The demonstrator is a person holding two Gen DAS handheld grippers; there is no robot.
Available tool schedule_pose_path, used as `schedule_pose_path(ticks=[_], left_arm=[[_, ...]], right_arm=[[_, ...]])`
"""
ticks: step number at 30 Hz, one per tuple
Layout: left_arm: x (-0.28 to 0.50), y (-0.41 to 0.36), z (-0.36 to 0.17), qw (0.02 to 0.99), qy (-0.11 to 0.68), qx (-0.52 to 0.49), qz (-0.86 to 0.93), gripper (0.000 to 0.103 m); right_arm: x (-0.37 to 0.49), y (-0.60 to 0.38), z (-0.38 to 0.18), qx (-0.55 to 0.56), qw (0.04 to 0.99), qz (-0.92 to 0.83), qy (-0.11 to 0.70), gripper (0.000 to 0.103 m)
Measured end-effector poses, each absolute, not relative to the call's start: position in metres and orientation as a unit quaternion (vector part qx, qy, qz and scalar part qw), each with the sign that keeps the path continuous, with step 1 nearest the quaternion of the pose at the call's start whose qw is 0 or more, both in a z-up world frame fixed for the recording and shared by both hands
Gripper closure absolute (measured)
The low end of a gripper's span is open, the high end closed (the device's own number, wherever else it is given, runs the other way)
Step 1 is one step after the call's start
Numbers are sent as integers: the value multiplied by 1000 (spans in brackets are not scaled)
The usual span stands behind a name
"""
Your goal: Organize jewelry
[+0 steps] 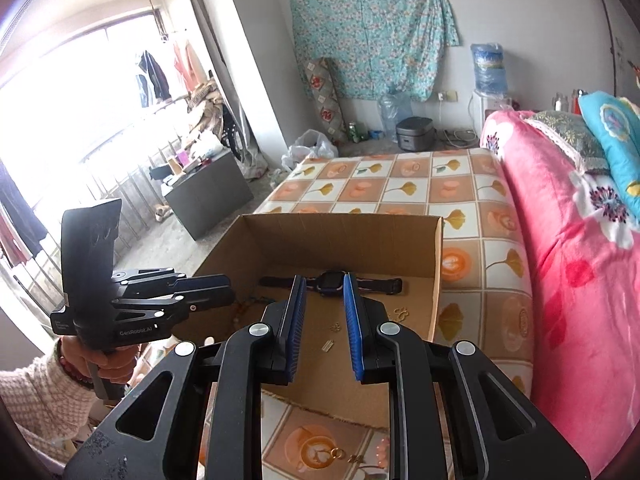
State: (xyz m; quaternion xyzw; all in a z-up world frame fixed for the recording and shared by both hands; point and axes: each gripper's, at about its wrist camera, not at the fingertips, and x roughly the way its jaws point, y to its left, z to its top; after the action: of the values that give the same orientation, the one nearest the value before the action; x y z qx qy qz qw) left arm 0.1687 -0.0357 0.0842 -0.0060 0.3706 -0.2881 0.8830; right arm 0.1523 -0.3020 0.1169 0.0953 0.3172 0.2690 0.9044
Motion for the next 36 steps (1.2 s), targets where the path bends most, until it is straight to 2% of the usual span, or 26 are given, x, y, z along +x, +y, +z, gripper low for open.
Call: schedule_pose_path(ticks=[6, 13, 17, 21, 26, 36], left_arm=[[100, -19, 80, 888, 318, -9, -331, 71], [53, -18, 28, 878, 357, -20, -318, 62], [48, -35, -13, 876, 395, 2, -276, 61], [49, -52, -39, 874, 413, 36, -252, 61], [50, -66, -50, 870, 414, 61, -261, 59], [53, -74, -55, 870, 408, 60, -269, 56]], right_arm=[[99, -307, 105, 105, 902, 290, 301, 84], [74, -299, 40, 121, 879, 264, 379, 84], [76, -284, -4, 129, 857, 247, 435, 84], [82, -271, -22, 97, 860, 218, 450, 84], [96, -252, -25, 21, 874, 201, 443, 84], [113, -238, -40, -12, 863, 205, 461, 84]])
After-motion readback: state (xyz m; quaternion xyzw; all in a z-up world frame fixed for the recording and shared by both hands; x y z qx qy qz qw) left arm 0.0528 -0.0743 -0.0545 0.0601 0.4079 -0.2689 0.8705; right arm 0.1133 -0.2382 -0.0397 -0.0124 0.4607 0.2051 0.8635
